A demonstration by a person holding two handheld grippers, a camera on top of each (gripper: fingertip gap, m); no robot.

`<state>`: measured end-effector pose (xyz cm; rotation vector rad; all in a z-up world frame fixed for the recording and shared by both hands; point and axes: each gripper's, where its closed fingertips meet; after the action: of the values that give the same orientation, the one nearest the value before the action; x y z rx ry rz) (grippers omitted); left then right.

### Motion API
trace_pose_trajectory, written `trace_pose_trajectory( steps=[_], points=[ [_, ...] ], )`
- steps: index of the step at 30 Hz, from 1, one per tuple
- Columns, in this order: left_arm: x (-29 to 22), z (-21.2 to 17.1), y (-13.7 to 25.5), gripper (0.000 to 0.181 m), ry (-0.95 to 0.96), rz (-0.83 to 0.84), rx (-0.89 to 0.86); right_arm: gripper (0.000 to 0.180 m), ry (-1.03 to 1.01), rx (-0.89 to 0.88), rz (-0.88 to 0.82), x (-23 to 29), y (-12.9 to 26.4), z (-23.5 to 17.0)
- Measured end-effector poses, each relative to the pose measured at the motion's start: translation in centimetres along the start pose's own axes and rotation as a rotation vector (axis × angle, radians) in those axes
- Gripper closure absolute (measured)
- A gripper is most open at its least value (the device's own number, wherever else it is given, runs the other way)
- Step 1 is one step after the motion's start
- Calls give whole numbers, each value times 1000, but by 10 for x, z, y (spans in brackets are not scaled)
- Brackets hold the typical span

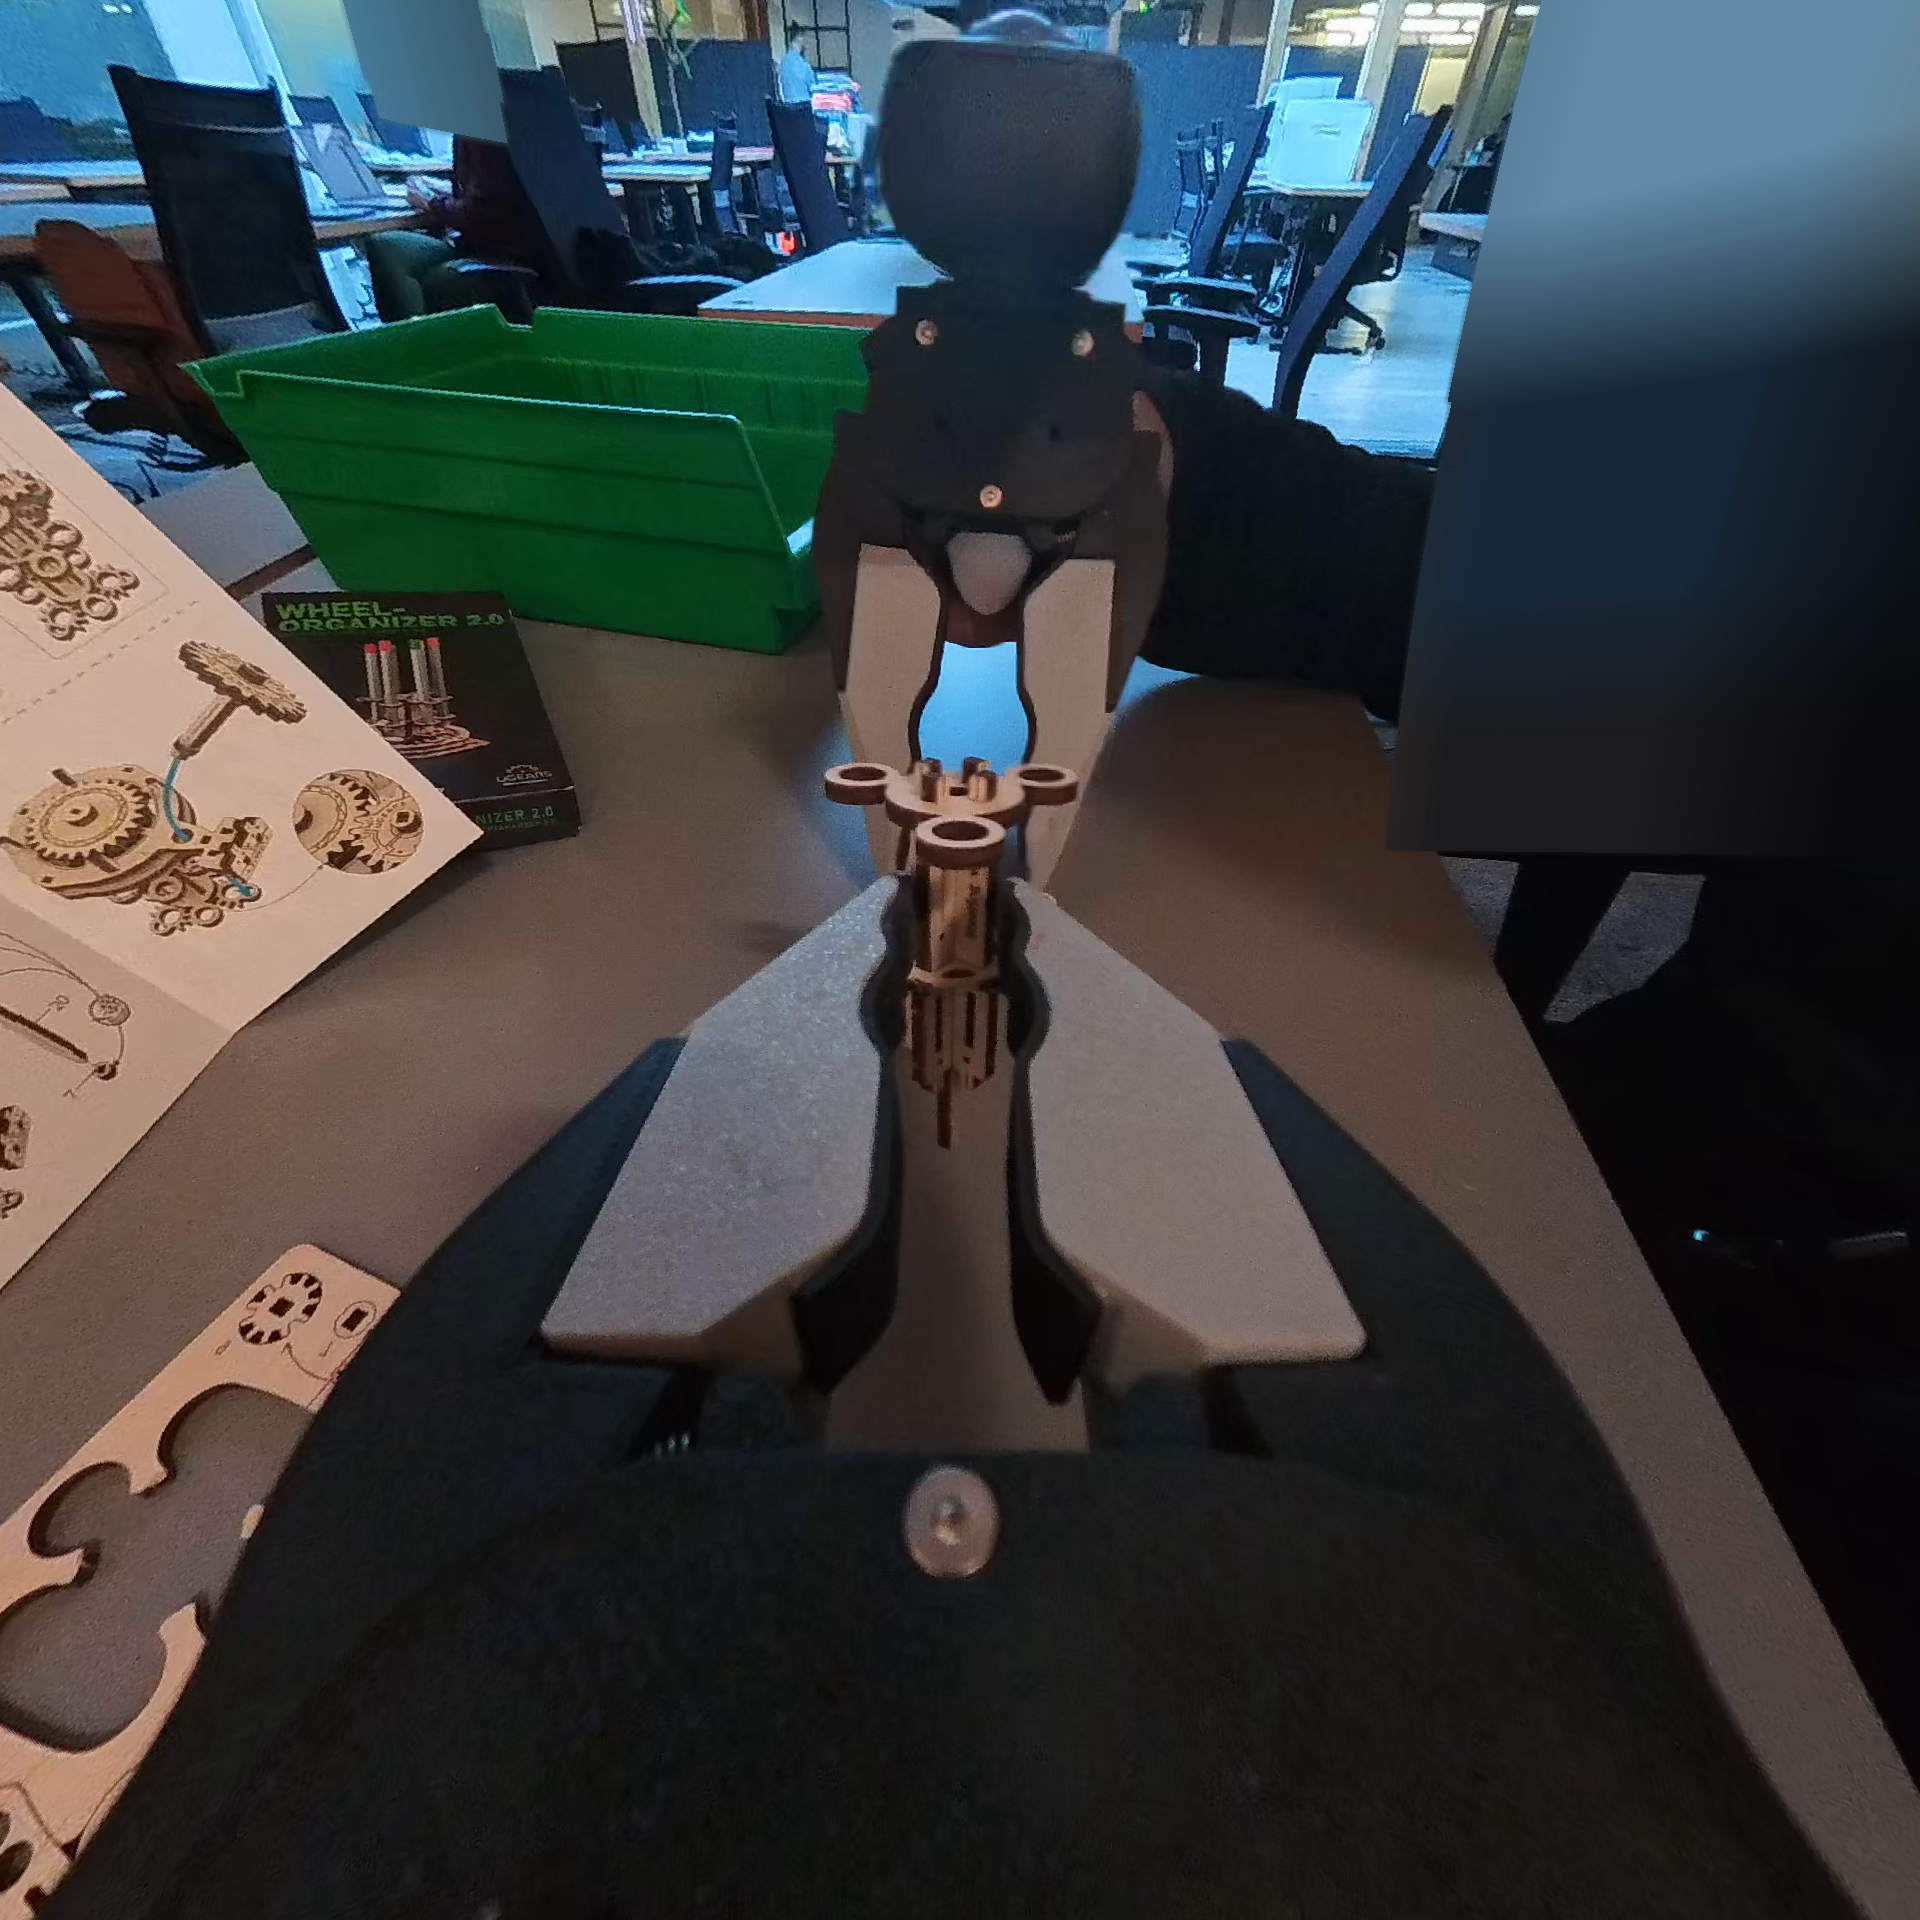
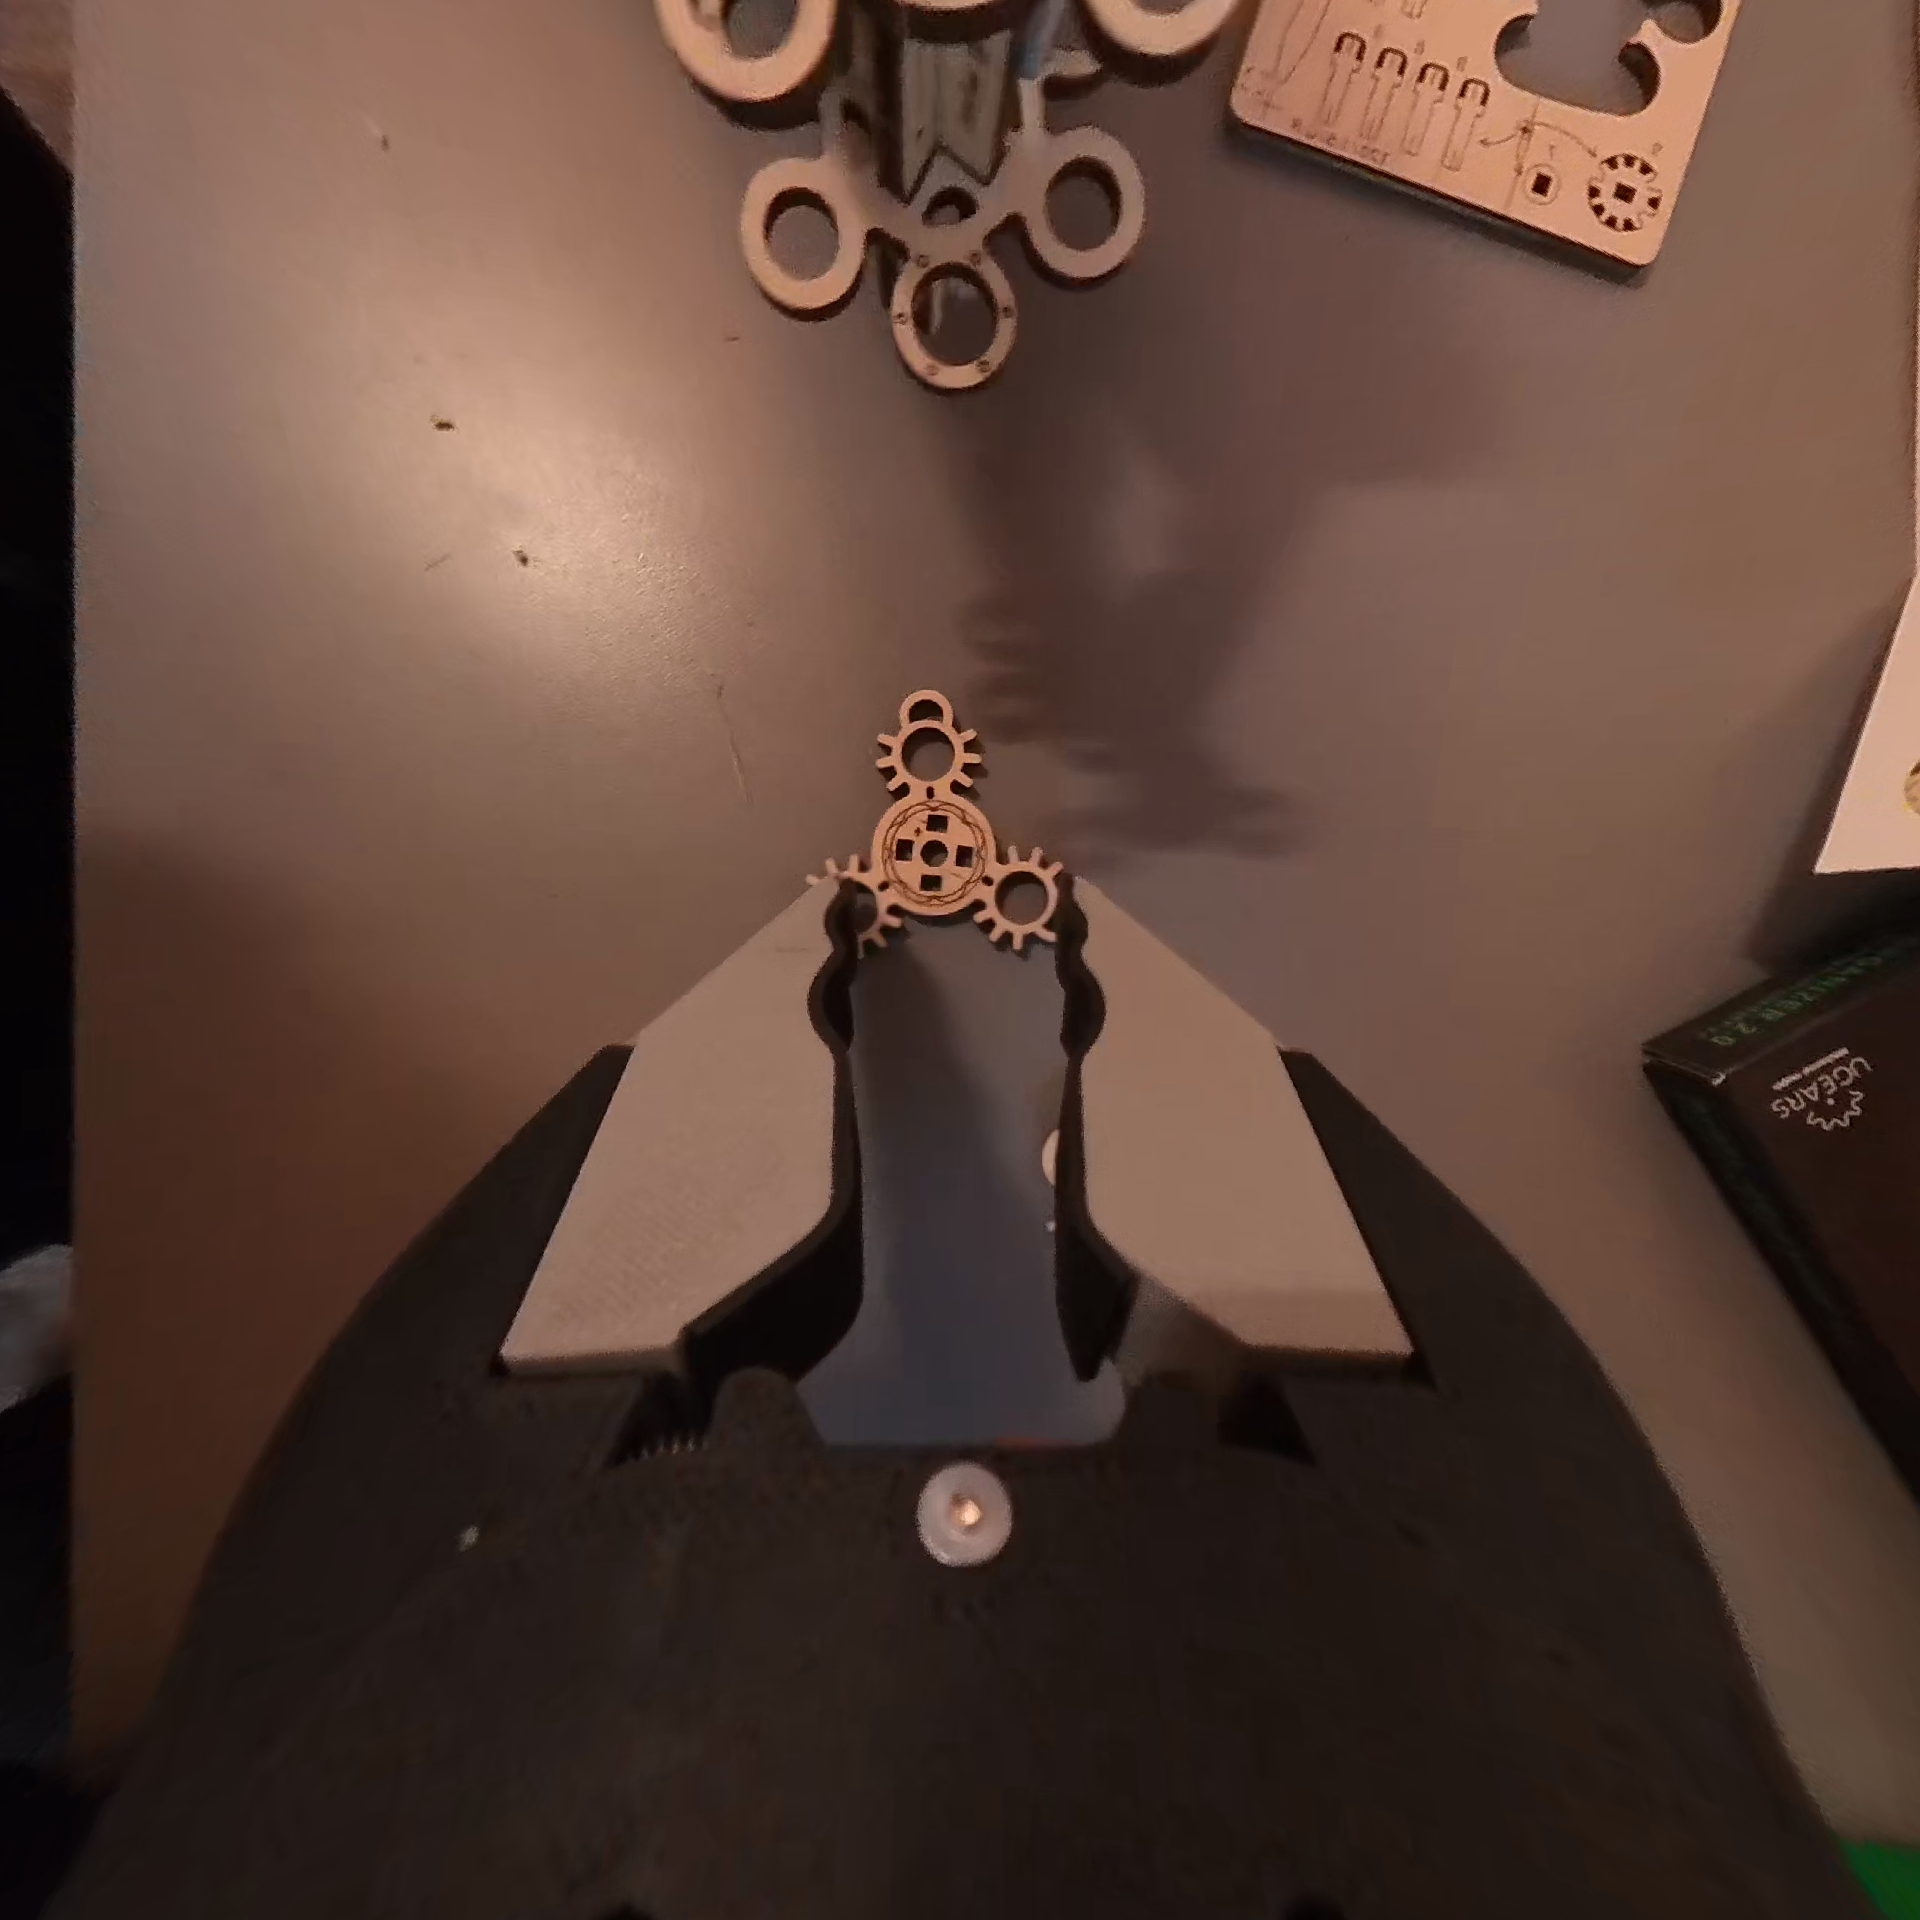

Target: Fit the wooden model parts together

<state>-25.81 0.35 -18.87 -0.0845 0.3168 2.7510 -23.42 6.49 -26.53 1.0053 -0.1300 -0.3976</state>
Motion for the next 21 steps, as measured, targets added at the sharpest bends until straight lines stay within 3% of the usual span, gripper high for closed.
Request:
trace_pose_trajectory(
  steps=[1,14,21],
  points=[
    [0,0,0,169,0,0,0,146,-14,1,10,0,0,-1],
    [-2,0,0,169,-4,-16,1,154,-3,66,-1,4,-5,-4],
    [-3,0,0,169,1,-27,1,158,275,141,-89,-3,3,1]
  ],
)
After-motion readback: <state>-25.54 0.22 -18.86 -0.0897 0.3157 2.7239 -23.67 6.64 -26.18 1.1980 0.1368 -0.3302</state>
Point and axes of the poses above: each gripper's, where its closed fingertips meet, y back along the fingers, z out of its top, x = y × z across the jaws, and after that the axes turned 5 degrees about y, right-handed
